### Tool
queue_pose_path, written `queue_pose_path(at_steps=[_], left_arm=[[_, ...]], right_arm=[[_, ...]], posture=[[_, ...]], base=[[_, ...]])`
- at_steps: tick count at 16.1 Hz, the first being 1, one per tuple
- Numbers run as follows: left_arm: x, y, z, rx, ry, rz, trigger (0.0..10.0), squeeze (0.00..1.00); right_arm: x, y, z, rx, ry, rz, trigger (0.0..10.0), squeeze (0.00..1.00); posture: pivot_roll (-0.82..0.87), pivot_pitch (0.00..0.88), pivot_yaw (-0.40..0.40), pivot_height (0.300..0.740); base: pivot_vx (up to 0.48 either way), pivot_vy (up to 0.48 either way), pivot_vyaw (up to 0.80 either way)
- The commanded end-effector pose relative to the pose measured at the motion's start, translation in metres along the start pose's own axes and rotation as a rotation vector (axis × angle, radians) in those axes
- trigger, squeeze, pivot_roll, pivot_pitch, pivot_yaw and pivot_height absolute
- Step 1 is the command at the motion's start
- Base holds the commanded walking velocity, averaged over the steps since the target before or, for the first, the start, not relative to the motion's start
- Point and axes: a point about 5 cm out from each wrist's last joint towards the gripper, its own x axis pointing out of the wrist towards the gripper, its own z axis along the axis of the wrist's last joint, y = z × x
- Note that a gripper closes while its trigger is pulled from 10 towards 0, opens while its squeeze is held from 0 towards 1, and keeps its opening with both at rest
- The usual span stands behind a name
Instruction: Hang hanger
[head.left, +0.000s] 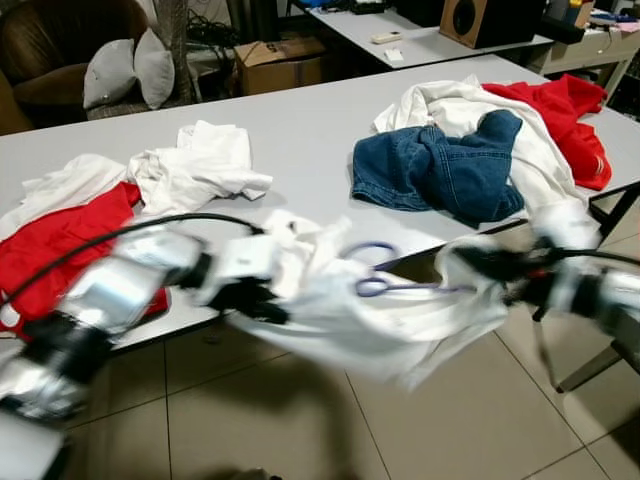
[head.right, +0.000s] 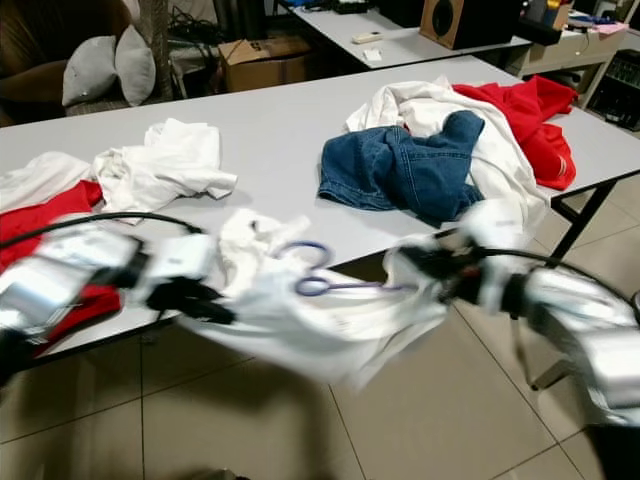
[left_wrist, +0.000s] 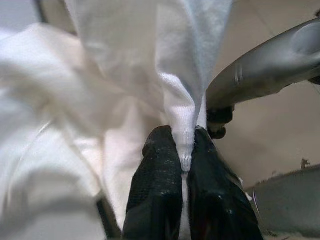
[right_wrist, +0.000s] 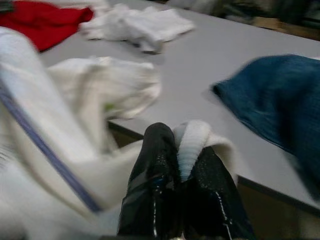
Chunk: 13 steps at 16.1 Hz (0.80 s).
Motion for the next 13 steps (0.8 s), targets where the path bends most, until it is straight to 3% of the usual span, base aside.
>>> queue_pose_path(at_steps=[1, 3, 5, 8, 9, 11, 13], left_arm=[[-0.007, 0.001, 0.002, -0.004, -0.028, 0.040, 0.0, 0.00], [-0.013, -0.005, 0.000, -0.077, -0.095, 0.082, 0.0, 0.00], [-0.024, -0.009, -0.019, -0.164, -0.066, 0.185, 0.0, 0.00], [-0.040, -0.002, -0.034, -0.237, -0.079, 0.287, 0.0, 0.00], [-0.045, -0.001, -0.034, -0.234, -0.082, 0.298, 0.0, 0.00], [-0.039, -0.005, -0.017, -0.186, -0.119, 0.228, 0.0, 0.00], [-0.016, -0.006, -0.005, -0.121, -0.078, 0.138, 0.0, 0.00]], right_arm=[[-0.006, -0.002, 0.007, -0.005, -0.025, -0.031, 0.0, 0.00], [-0.016, -0.007, 0.006, 0.028, -0.062, -0.111, 0.0, 0.00], [-0.030, -0.002, 0.022, 0.127, -0.241, -0.072, 0.0, 0.00], [-0.047, 0.001, 0.029, 0.153, -0.283, 0.009, 0.0, 0.00], [-0.054, -0.006, 0.027, 0.150, -0.266, -0.016, 0.0, 0.00], [-0.054, -0.016, 0.028, 0.128, -0.236, -0.057, 0.0, 0.00], [-0.038, -0.010, 0.045, 0.089, -0.261, 0.014, 0.0, 0.00]], posture=[[-0.06, 0.000, 0.065, 0.740], [-0.07, 0.000, 0.072, 0.740], [-0.07, 0.000, 0.067, 0.740], [-0.07, 0.000, 0.063, 0.740], [-0.08, 0.000, 0.066, 0.740], [-0.08, 0.000, 0.070, 0.740], [-0.08, 0.000, 0.070, 0.740]], base=[[0.000, 0.000, 0.00], [0.000, 0.000, 0.00], [0.000, 0.000, 0.00], [0.000, 0.000, 0.00], [0.000, 0.000, 0.00], [0.000, 0.000, 0.00], [0.000, 0.000, 0.00]])
